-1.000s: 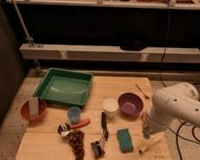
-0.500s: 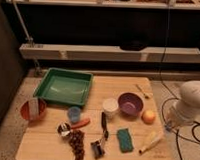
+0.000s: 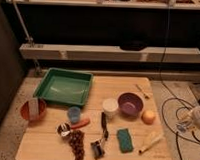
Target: Place towel in purple bowl
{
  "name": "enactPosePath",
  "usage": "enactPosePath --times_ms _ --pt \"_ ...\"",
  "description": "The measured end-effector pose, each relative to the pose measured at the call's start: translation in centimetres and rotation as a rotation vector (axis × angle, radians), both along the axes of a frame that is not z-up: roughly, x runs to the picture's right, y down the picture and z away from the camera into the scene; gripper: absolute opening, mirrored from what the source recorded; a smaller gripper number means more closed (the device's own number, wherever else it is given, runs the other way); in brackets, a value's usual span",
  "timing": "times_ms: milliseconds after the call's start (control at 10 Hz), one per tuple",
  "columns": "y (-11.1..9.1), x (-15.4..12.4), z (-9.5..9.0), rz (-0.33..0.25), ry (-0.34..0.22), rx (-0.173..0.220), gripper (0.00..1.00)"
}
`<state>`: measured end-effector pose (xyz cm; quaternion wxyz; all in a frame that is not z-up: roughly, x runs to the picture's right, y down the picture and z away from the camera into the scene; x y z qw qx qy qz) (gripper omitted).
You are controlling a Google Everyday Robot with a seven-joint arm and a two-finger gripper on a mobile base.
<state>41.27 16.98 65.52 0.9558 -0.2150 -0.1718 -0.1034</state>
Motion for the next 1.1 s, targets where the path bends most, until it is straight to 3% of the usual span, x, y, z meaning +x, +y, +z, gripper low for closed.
enactPosePath --times_ms 400,600,800,1000,1100 --pt "-0.6 -0.7 0.2 0.023 -0.040 0.009 0.00" --pt "-1.8 -1.9 1.3 0.081 -0.152 0.002 0.00" --pt "-3.7 -5.4 2.5 0.121 -0.302 -0.011 0.00" --pt "-5.2 -7.7 2.1 0.172 -0.457 -0.023 0.00" --pt "-5.5 -8.5 1.8 0.184 -0.503 -0.034 0.00"
